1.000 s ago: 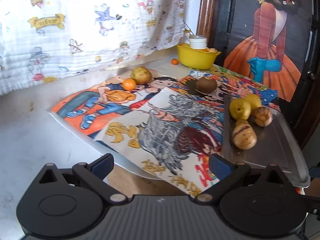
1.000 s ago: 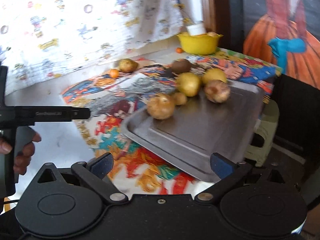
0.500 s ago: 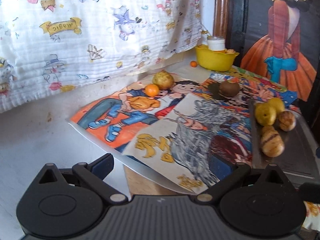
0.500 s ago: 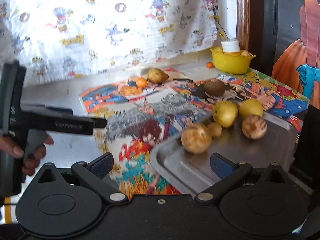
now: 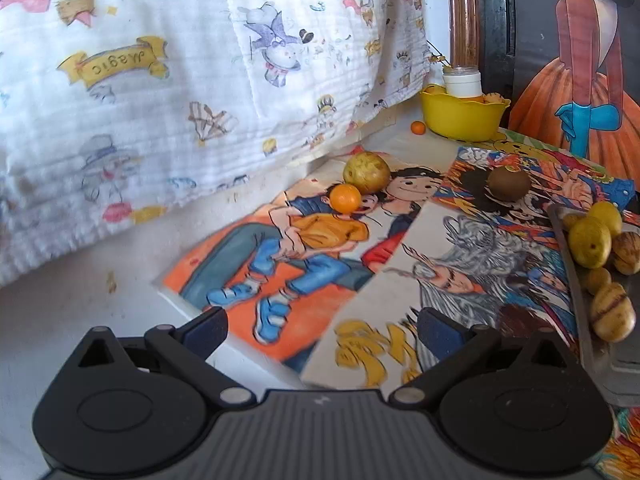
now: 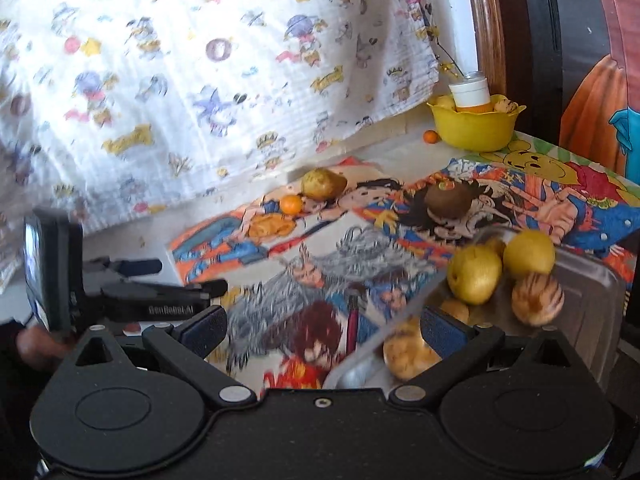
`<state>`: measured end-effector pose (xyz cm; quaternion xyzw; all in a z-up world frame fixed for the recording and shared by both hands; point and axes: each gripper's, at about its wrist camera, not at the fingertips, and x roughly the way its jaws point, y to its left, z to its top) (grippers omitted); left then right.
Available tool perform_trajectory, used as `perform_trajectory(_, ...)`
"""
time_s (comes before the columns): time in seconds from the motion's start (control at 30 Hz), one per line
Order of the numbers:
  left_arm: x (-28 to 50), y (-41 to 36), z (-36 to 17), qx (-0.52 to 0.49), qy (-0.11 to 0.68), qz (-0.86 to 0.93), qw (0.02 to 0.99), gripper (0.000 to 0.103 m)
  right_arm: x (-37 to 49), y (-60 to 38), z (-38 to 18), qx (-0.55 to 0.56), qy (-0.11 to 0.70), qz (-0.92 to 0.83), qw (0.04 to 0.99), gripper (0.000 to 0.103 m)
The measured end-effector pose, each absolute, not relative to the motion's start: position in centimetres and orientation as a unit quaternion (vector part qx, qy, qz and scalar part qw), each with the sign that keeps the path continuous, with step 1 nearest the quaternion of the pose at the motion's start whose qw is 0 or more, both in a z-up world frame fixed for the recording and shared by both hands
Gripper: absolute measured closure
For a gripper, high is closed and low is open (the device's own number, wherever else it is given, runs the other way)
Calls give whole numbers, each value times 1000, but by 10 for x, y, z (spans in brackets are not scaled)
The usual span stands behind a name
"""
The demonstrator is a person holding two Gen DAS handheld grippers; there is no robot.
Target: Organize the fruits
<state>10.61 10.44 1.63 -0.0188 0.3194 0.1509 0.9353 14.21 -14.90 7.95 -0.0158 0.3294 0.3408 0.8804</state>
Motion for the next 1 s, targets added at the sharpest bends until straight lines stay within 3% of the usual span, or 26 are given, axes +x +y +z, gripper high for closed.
perform_trajectory(0.5,156,102,36,22,287,109,951,0,237,-117,141,-57,302,350,885,0)
perform_trajectory(1.0,215,98,22,64,267,104,956,0,338,-130,73,-19,352,296,888,1)
